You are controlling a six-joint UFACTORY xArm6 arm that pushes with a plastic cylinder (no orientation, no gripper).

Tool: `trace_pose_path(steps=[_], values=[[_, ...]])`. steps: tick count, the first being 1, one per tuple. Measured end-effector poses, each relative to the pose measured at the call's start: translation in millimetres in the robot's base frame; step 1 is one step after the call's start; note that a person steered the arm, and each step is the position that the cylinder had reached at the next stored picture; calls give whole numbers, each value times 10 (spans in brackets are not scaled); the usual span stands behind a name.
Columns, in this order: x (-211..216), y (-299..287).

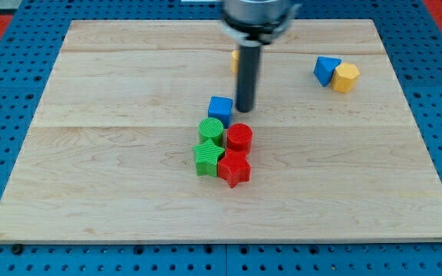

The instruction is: Move the blue triangle diagonal to the left of the yellow hexagon

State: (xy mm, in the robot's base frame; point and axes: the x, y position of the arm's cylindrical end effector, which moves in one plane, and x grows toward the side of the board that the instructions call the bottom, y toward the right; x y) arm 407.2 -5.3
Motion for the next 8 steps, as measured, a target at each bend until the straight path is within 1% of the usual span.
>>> trace_pose_path(steps=[1,2,3,4,5,6,7,8], values=[[-20,-968],[-24,-1437],[-271,-1065],[-442,-150],[-575,646],[-983,1239],[-1378,1604],[-1331,2168]])
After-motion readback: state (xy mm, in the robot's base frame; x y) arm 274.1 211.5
